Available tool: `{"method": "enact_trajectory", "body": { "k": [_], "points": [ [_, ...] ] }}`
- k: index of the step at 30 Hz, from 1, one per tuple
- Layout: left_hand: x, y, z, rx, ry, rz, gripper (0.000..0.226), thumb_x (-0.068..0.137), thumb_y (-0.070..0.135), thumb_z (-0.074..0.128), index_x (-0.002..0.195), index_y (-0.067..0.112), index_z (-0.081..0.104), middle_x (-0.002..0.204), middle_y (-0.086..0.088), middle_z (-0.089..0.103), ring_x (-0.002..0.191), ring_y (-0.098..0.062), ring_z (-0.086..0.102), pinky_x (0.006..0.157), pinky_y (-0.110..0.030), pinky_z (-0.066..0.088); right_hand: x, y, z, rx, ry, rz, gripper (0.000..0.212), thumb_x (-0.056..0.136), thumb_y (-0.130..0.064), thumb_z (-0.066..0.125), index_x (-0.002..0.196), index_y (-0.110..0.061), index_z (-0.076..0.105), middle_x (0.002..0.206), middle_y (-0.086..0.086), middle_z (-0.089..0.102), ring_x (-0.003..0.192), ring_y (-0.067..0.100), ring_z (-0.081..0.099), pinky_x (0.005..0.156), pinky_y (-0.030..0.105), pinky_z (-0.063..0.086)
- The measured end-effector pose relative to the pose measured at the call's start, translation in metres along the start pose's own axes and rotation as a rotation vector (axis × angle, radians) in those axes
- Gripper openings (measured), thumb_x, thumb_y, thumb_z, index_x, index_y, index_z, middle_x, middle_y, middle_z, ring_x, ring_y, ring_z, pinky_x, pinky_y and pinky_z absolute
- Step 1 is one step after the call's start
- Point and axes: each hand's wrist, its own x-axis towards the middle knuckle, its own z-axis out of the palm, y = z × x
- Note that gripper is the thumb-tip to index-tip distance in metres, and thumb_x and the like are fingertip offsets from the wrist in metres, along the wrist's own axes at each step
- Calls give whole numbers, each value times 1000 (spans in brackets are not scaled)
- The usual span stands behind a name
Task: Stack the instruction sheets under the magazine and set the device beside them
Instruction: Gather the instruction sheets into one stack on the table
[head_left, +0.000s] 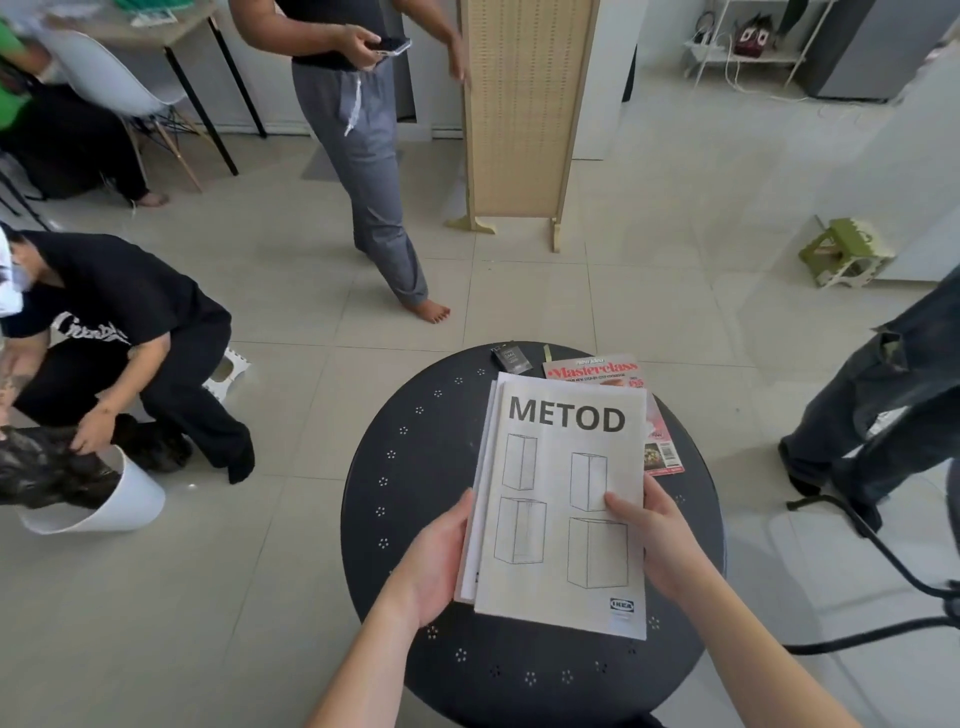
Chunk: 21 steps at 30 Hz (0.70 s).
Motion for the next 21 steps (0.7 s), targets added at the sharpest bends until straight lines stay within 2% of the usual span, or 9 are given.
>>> {"method": "enact_trajectory", "body": {
  "k": [3,6,11,14,17,21],
  "points": [
    [13,2,-4,132,96,72,36,106,24,69,142,20,69,136,-4,80,129,-25,75,120,-59,50,0,-1,3,-56,-10,-34,41,103,-3,63,140,-23,63,128,9,79,111,36,78,96,63,61],
    [23,5,-1,257,174,111,39,99,11,78,135,25,72,127,1,84,120,-20,79,114,-55,57,2,-1,10,-139,-29,-77,46,103,-5,65,142,-28,61,130,3,78,114,30,78,98,60,61],
    [32,6,3,383,243,175,37,95,7,82,129,23,76,123,5,85,116,-16,80,110,-47,61,5,-2,18,-242,2,-142,43,101,-6,66,134,-34,66,126,-2,79,114,24,77,98,53,62],
    [33,1,5,459,305,237,31,98,7,78,124,24,79,120,8,85,110,-5,80,107,-40,62,7,-3,19,-261,34,-170,36,99,-4,68,127,-28,71,122,1,80,112,25,77,97,52,62],
    [33,-4,6,521,362,283,28,100,8,76,120,27,81,118,13,85,107,5,78,106,-35,62,7,-4,19,-289,56,-179,30,99,0,69,114,-25,75,114,0,83,108,23,77,94,44,62],
    [30,-7,1,565,360,297,26,102,12,74,121,28,81,118,17,84,114,0,77,104,-32,61,6,-1,15,-329,43,-169,28,97,3,71,103,-24,79,100,-8,85,102,18,79,85,30,62]
  ]
}}
